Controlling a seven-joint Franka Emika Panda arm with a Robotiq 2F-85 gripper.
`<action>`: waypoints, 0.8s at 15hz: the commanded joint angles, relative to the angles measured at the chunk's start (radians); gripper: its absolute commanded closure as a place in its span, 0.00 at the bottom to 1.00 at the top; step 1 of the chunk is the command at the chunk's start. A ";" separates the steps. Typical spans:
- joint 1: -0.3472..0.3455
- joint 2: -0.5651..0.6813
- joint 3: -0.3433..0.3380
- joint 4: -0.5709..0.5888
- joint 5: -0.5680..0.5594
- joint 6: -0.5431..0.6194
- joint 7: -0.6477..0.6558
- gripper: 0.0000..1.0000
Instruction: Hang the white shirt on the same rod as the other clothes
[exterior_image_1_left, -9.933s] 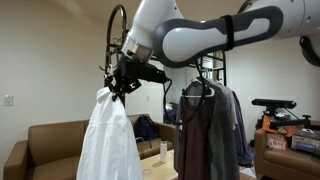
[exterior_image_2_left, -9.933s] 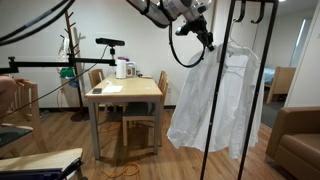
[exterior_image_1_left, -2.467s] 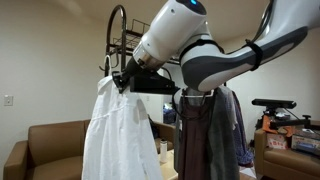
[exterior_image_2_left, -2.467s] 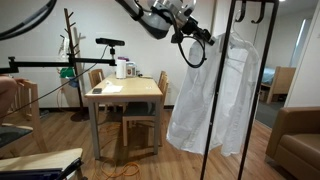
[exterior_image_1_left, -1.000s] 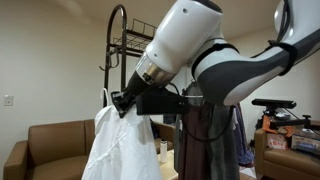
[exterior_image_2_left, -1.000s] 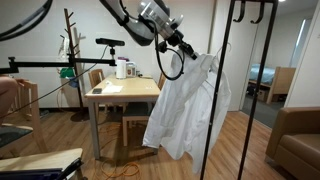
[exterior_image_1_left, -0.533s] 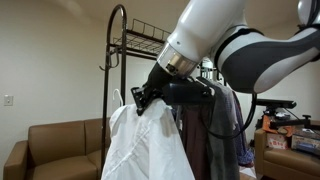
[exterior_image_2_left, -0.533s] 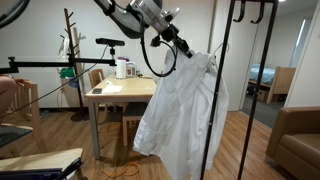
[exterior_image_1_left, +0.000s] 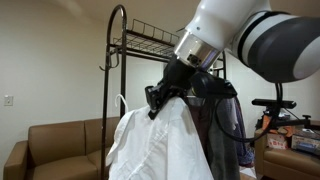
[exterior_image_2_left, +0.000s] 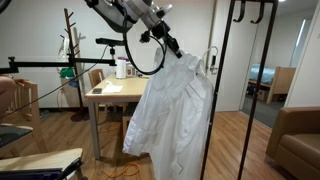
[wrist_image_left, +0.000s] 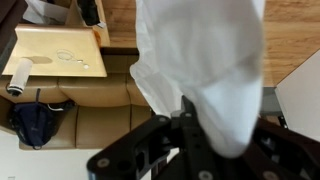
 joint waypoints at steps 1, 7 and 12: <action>-0.035 -0.131 0.037 -0.098 0.133 -0.028 -0.103 0.92; -0.064 -0.229 0.033 -0.133 0.385 -0.180 -0.233 0.92; -0.117 -0.166 -0.002 -0.022 0.579 -0.294 -0.432 0.92</action>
